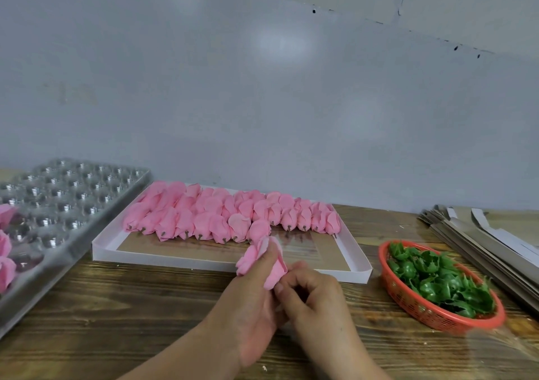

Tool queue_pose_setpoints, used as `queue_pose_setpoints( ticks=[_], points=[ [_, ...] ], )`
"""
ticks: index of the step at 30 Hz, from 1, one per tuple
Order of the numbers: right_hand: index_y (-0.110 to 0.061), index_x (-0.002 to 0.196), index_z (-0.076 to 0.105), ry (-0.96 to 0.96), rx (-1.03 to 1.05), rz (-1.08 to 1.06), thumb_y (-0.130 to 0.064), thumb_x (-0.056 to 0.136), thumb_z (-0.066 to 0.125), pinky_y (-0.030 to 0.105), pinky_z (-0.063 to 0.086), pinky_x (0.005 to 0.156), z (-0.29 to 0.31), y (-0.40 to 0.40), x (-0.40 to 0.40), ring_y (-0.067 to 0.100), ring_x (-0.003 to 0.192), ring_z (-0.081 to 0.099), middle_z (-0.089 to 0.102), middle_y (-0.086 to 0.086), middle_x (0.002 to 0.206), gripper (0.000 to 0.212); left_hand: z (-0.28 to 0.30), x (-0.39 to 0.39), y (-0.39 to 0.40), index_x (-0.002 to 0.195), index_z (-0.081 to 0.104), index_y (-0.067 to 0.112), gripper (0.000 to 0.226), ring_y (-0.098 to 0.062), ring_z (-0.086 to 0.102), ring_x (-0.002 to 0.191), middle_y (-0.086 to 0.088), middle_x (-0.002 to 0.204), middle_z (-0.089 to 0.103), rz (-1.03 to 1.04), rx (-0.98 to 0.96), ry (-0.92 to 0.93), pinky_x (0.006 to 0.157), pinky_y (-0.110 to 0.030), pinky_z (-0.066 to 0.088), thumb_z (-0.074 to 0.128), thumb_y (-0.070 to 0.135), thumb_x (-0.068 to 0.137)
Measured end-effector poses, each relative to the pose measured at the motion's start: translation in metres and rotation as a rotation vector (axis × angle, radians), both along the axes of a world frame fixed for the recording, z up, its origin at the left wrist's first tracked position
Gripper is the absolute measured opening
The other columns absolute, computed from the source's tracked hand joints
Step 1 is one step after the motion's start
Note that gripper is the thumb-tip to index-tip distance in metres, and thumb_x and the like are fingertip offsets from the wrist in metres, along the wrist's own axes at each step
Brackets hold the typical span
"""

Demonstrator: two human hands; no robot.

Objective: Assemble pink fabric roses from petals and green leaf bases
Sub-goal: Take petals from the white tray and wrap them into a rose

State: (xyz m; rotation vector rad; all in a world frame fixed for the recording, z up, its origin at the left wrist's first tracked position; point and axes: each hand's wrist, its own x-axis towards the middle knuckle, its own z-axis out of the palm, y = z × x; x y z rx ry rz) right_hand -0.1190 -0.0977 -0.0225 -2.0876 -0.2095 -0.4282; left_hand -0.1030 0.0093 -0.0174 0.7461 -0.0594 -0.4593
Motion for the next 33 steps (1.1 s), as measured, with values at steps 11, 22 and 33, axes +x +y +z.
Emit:
queue_pose_setpoints(
  ticks=[11,22,33],
  points=[
    [-0.021,0.073,0.063,-0.103,0.245,0.005,-0.019,0.056,0.073,0.015,0.046,0.057,0.002,0.003,0.000,0.000,0.059,0.055,0.064,-0.008,0.067,0.020,0.004,-0.001,-0.002,0.118,0.057,0.004,0.055,-0.032,0.067,0.096,-0.020,0.098,0.066,0.016,-0.057,0.044,0.087,-0.043,0.054,0.056,0.047,0.085],
    [-0.029,0.088,0.068,-0.214,0.245,0.032,-0.030,0.063,0.073,0.027,0.054,0.066,0.004,0.008,-0.007,0.008,0.074,0.065,0.070,-0.005,0.082,0.026,-0.001,-0.010,-0.007,0.122,0.059,-0.001,0.080,-0.031,0.065,0.108,-0.020,0.108,0.065,-0.036,-0.139,-0.012,0.088,-0.039,0.055,0.082,0.047,0.062],
    [0.000,0.072,0.069,0.341,0.868,0.365,-0.007,0.062,0.075,0.021,0.048,0.043,0.012,0.006,-0.006,0.016,0.044,0.055,0.058,0.016,0.053,0.013,-0.001,0.001,0.007,0.100,0.070,-0.001,0.063,-0.006,0.038,0.044,0.000,0.057,0.049,-0.021,0.085,-0.154,0.043,-0.018,0.033,0.092,0.029,0.050]
  ],
)
